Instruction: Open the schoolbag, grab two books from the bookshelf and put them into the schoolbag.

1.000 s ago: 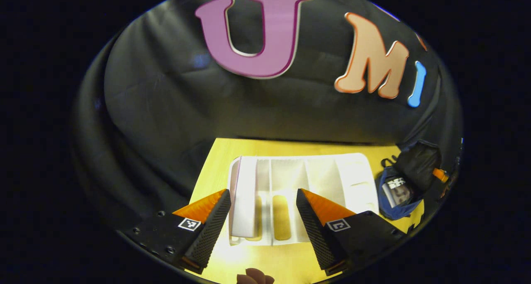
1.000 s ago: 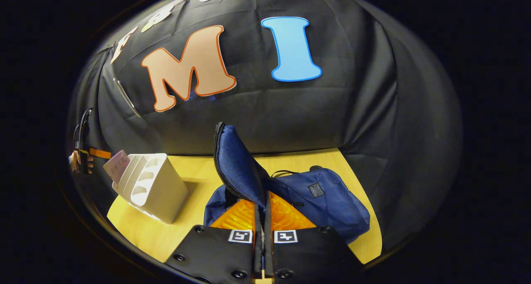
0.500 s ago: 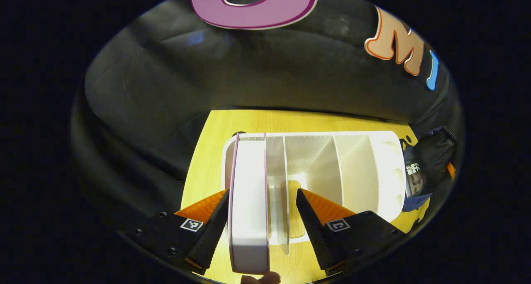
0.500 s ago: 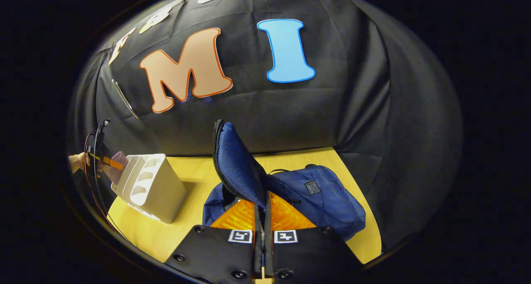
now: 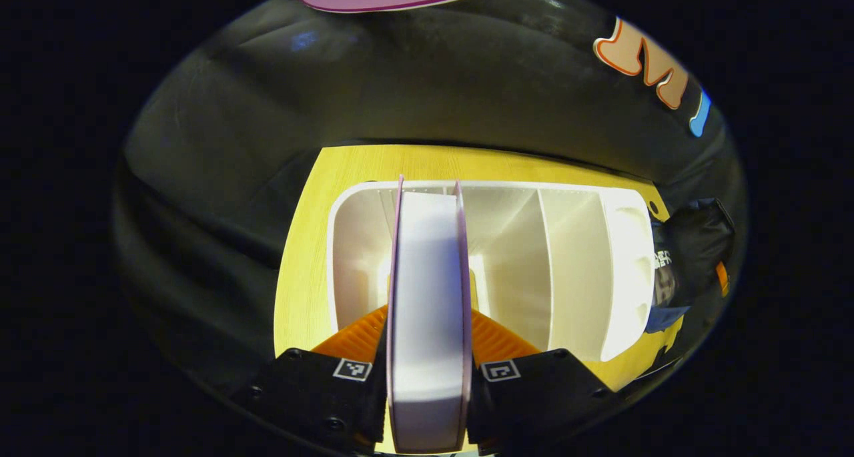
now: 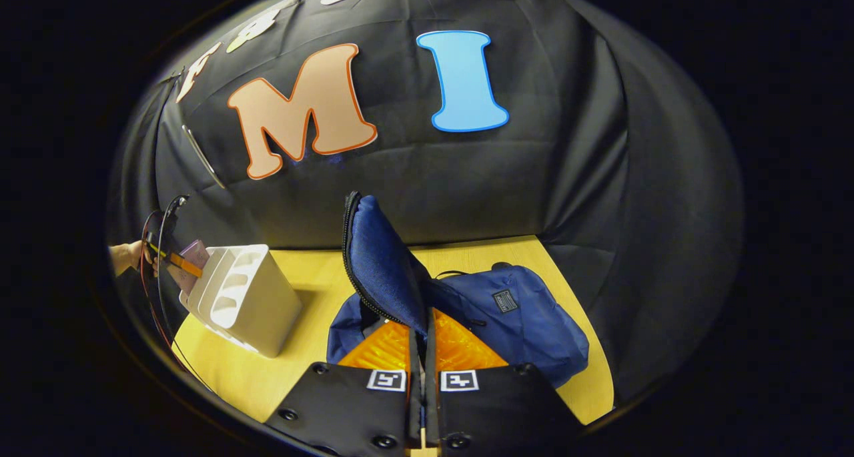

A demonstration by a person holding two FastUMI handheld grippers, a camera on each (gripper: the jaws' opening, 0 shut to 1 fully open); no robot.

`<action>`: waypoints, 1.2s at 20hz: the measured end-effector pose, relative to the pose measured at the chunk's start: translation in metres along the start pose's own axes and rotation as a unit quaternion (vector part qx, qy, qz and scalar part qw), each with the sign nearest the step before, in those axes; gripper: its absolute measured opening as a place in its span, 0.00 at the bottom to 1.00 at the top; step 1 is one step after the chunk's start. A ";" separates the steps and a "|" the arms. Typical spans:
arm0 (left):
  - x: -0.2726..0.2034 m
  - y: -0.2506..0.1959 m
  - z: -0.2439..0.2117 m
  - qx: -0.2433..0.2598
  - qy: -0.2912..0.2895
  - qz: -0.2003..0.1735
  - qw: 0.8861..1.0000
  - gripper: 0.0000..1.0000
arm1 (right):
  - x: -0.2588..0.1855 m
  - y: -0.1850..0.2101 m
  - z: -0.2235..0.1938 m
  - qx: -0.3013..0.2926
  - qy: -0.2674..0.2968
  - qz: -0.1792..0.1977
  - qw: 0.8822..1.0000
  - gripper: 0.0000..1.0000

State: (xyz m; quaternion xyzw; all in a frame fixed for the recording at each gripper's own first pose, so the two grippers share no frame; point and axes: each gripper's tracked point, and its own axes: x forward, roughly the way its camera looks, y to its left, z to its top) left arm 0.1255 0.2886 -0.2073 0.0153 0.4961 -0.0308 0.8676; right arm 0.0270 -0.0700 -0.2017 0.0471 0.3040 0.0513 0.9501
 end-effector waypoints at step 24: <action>-0.128 0.028 0.040 -0.055 -0.063 0.008 0.996 0.39 | -0.001 -0.004 0.001 0.012 -0.004 0.007 1.000 0.05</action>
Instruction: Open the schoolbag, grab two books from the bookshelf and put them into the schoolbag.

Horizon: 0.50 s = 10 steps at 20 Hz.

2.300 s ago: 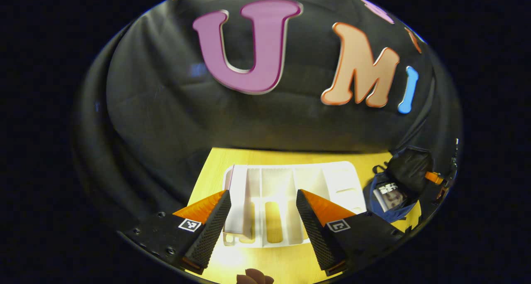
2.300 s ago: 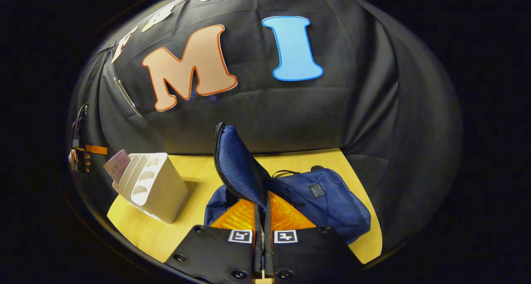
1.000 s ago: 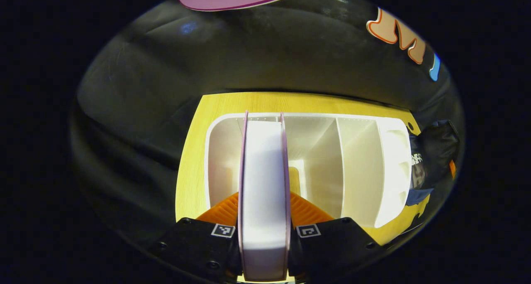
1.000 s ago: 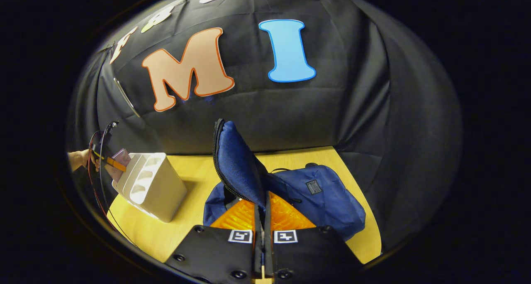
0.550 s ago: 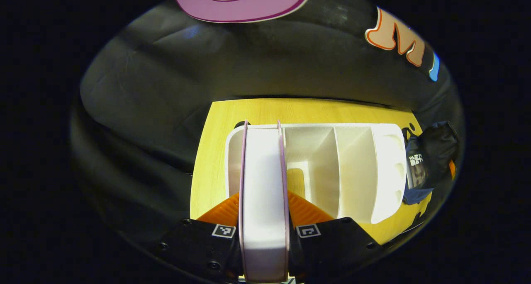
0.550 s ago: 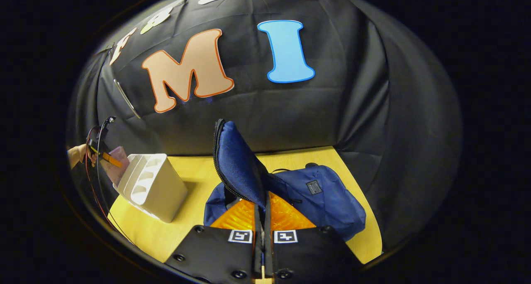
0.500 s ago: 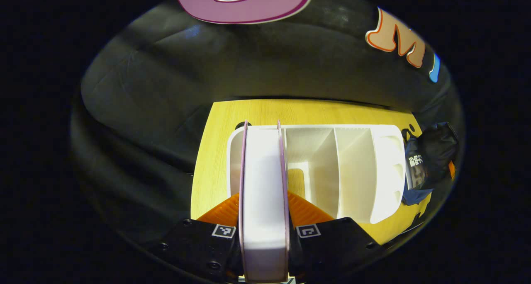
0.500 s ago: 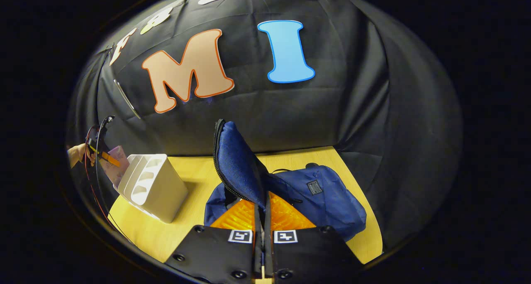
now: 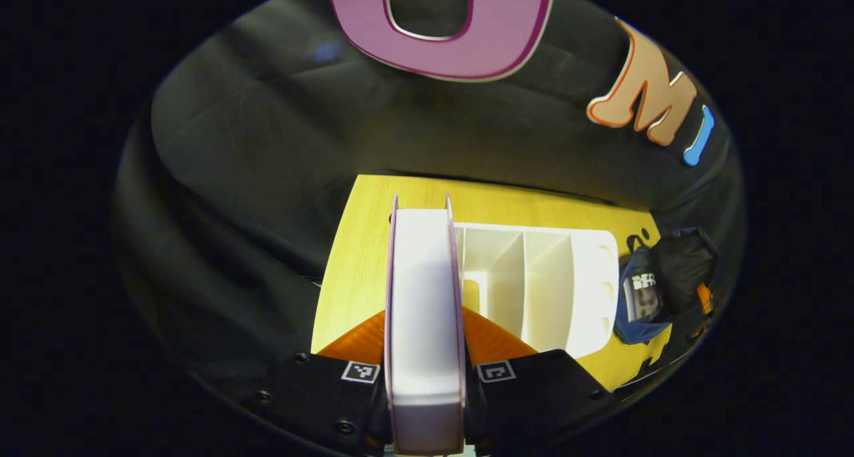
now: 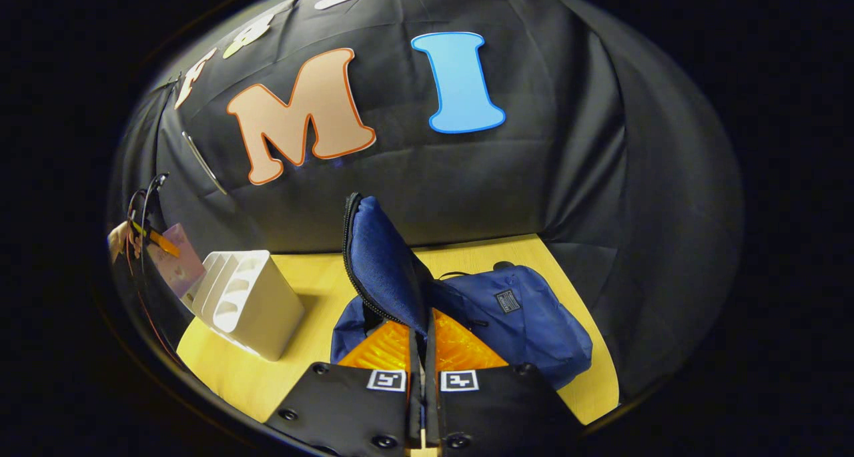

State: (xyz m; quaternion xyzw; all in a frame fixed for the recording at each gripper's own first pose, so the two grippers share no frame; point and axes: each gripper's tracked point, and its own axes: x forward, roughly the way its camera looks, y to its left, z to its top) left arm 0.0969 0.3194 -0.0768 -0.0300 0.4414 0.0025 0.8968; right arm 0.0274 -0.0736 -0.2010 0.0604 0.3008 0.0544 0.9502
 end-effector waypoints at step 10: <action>-0.074 -0.011 0.063 -0.138 -0.098 -0.102 0.980 0.38 | 0.001 -0.002 0.002 0.003 0.001 0.002 1.000 0.05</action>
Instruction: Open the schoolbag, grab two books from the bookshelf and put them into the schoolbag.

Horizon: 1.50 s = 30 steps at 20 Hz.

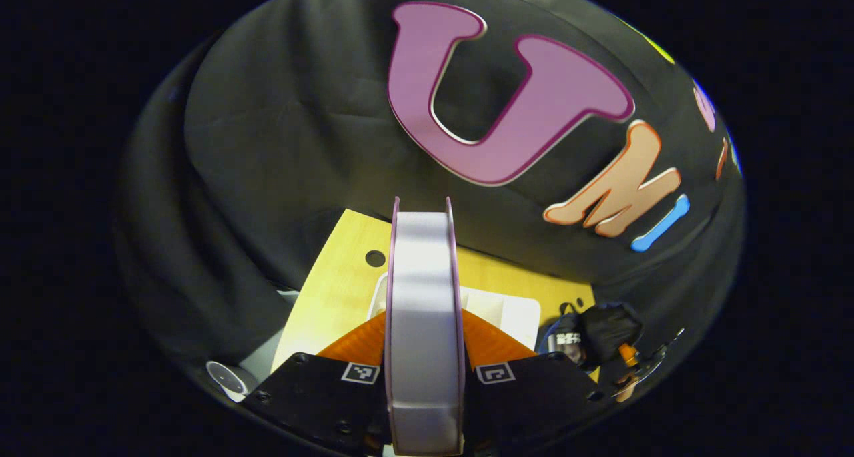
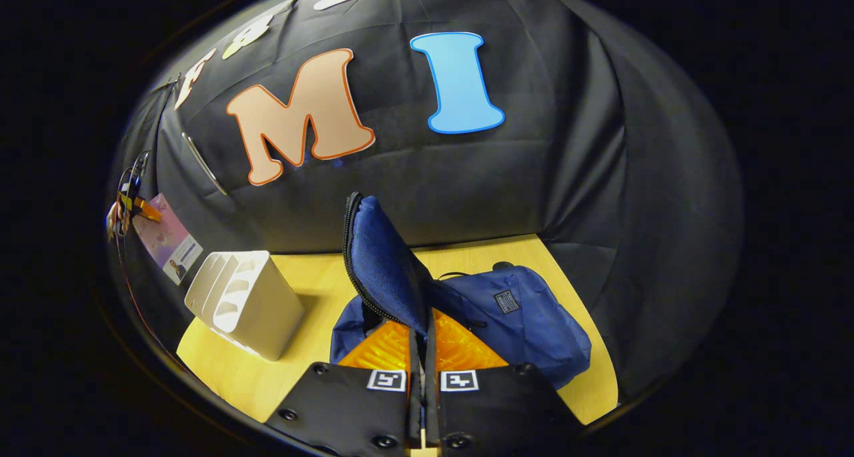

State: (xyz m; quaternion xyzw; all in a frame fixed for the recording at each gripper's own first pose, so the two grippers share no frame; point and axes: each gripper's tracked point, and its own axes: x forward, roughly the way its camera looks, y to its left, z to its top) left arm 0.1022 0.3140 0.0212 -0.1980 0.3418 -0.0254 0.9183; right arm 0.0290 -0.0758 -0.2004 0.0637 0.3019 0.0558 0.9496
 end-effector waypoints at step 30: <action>0.179 -0.296 -0.203 -0.169 0.114 -0.237 0.950 0.37 | -0.001 -0.002 0.006 -0.002 0.005 0.032 0.999 0.05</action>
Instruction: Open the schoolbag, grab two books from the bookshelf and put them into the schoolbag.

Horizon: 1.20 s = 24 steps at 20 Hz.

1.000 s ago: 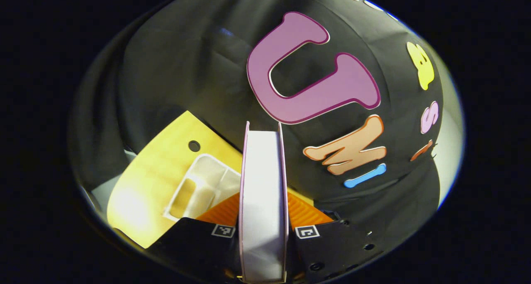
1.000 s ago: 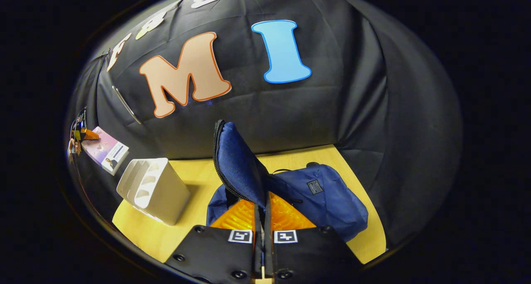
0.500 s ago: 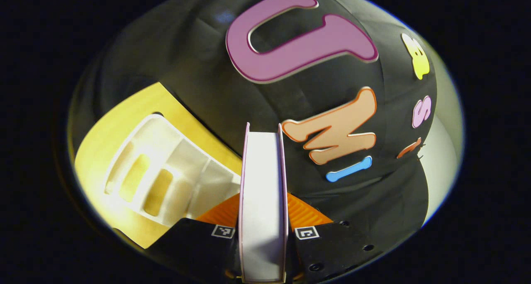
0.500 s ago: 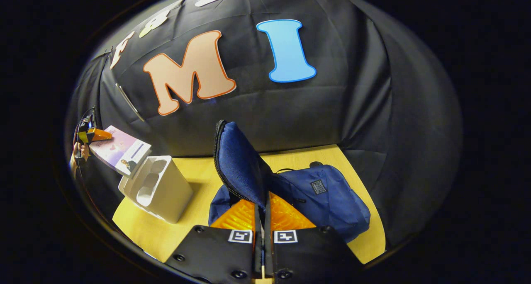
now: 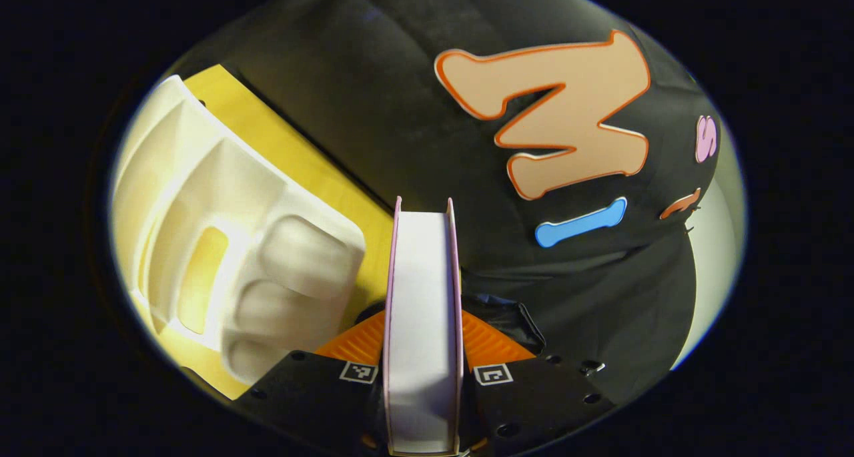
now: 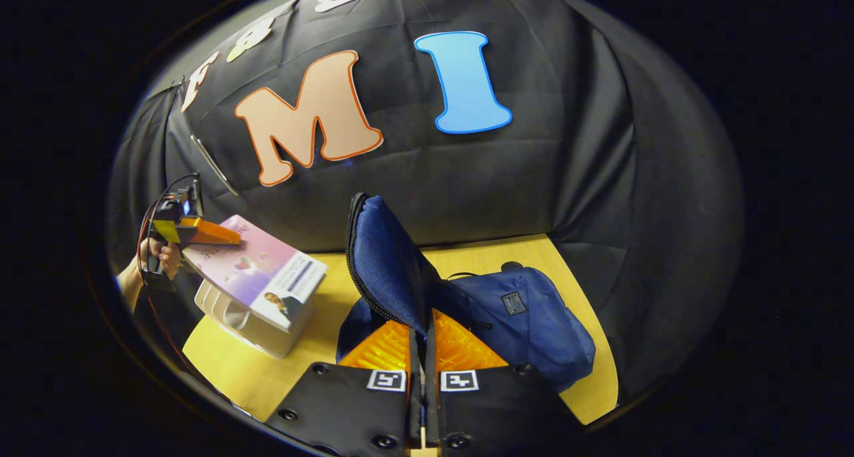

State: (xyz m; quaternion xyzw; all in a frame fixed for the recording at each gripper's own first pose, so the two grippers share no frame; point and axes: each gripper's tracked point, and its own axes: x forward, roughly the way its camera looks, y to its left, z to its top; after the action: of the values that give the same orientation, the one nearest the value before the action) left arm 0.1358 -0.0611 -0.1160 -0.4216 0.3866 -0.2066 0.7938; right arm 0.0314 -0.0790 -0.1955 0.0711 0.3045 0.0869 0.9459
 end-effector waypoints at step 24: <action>0.228 -0.022 -0.180 -0.180 0.029 -0.026 0.983 0.38 | -0.006 0.007 0.018 -0.027 -0.015 0.066 0.997 0.05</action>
State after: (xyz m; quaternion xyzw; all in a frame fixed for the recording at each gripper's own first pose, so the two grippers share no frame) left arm 0.1347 -0.3146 -0.2600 -0.5613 0.4290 -0.1664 0.6880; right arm 0.0360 -0.0748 -0.1758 0.0669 0.2820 0.1562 0.9442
